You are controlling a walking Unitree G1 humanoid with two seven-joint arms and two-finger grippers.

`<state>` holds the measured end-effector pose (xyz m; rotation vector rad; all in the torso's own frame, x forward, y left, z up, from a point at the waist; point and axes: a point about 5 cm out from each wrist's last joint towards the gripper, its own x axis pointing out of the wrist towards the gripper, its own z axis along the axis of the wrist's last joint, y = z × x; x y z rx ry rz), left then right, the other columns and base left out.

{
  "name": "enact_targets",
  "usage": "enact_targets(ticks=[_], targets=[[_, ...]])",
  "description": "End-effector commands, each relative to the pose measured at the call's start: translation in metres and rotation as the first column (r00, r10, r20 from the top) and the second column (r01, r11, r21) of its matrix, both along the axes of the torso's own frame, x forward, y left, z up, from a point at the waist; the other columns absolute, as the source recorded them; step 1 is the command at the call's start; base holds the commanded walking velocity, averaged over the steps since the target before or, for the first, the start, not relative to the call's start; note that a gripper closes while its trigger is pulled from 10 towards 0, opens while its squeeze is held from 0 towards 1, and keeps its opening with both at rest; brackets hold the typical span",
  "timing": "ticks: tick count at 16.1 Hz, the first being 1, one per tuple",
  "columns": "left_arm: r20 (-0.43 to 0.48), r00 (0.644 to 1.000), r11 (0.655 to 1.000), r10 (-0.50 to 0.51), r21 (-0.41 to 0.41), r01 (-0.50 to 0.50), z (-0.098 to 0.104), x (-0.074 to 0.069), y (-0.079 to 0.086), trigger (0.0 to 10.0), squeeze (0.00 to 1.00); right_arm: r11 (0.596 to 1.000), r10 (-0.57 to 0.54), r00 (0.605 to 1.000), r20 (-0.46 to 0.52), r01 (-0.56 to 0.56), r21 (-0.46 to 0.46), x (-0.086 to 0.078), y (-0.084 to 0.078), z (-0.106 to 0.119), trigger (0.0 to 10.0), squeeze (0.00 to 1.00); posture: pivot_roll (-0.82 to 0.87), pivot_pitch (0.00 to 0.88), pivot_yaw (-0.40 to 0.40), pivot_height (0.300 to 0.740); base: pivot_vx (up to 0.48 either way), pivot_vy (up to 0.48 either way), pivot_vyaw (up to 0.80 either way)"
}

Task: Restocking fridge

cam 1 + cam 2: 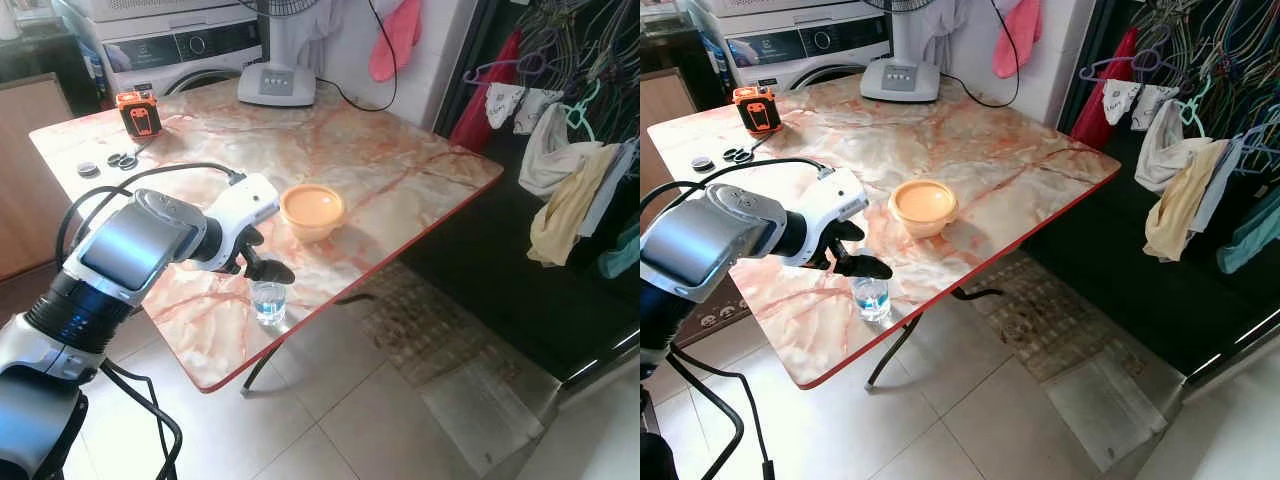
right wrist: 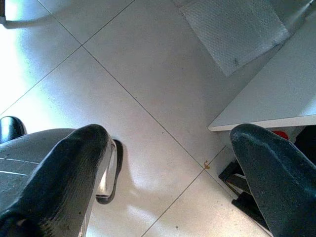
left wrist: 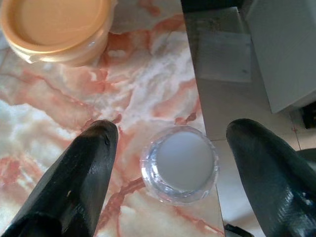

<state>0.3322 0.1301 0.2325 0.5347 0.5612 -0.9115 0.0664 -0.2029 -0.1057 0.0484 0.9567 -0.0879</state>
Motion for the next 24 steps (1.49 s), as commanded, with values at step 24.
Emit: enact_targets(ticks=[24], targets=[[-0.015, 0.967, 0.946, -0.254, 0.206, 0.251, 0.019, 0.021, -0.007, 10.0, 0.00, 0.998, 0.024, 0.999, -0.030, -0.022, 0.065, 0.002, 0.020, -0.004, 10.0, 0.00, 0.10, 0.004, -0.041, 0.740, 0.000, 0.000, 0.00]])
